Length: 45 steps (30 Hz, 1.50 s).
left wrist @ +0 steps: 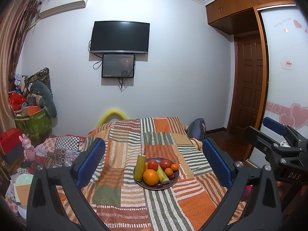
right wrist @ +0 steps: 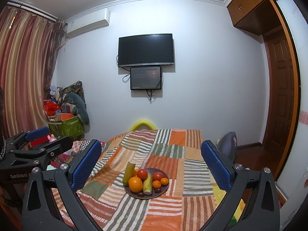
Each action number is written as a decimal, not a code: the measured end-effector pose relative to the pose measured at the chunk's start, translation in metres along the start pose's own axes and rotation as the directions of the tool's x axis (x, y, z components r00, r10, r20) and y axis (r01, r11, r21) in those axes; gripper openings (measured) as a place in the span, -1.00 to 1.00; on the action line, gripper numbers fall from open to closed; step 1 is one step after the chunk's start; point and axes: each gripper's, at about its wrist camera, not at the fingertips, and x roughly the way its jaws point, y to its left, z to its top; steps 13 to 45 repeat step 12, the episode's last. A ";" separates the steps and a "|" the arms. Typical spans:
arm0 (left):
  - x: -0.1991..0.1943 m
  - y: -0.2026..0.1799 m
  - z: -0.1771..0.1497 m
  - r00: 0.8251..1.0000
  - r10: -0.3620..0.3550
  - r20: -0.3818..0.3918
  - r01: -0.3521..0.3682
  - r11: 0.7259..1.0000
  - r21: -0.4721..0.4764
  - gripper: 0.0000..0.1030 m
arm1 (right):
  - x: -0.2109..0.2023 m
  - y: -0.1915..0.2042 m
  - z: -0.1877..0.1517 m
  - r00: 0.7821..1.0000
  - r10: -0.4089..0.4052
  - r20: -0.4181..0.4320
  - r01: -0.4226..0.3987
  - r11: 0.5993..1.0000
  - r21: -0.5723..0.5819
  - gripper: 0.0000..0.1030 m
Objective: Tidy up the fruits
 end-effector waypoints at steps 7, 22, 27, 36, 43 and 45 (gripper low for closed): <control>0.000 -0.001 -0.001 1.000 -0.008 -0.003 0.008 1.000 0.001 0.99 | 0.001 0.000 0.000 1.000 -0.001 -0.002 0.001 1.000 0.001 1.00; 0.002 0.000 -0.001 1.000 -0.016 -0.011 0.016 1.000 -0.005 0.99 | 0.002 -0.001 0.000 1.000 -0.002 -0.004 0.002 1.000 0.002 1.00; 0.002 0.000 -0.001 1.000 -0.016 -0.011 0.016 1.000 -0.005 0.99 | 0.002 -0.001 0.000 1.000 -0.002 -0.004 0.002 1.000 0.002 1.00; 0.002 0.000 -0.001 1.000 -0.016 -0.011 0.016 1.000 -0.005 0.99 | 0.002 -0.001 0.000 1.000 -0.002 -0.004 0.002 1.000 0.002 1.00; 0.002 0.000 -0.001 1.000 -0.016 -0.011 0.016 1.000 -0.005 0.99 | 0.002 -0.001 0.000 1.000 -0.002 -0.004 0.002 1.000 0.002 1.00; 0.002 0.000 -0.001 1.000 -0.016 -0.011 0.016 1.000 -0.005 0.99 | 0.002 -0.001 0.000 1.000 -0.002 -0.004 0.002 1.000 0.002 1.00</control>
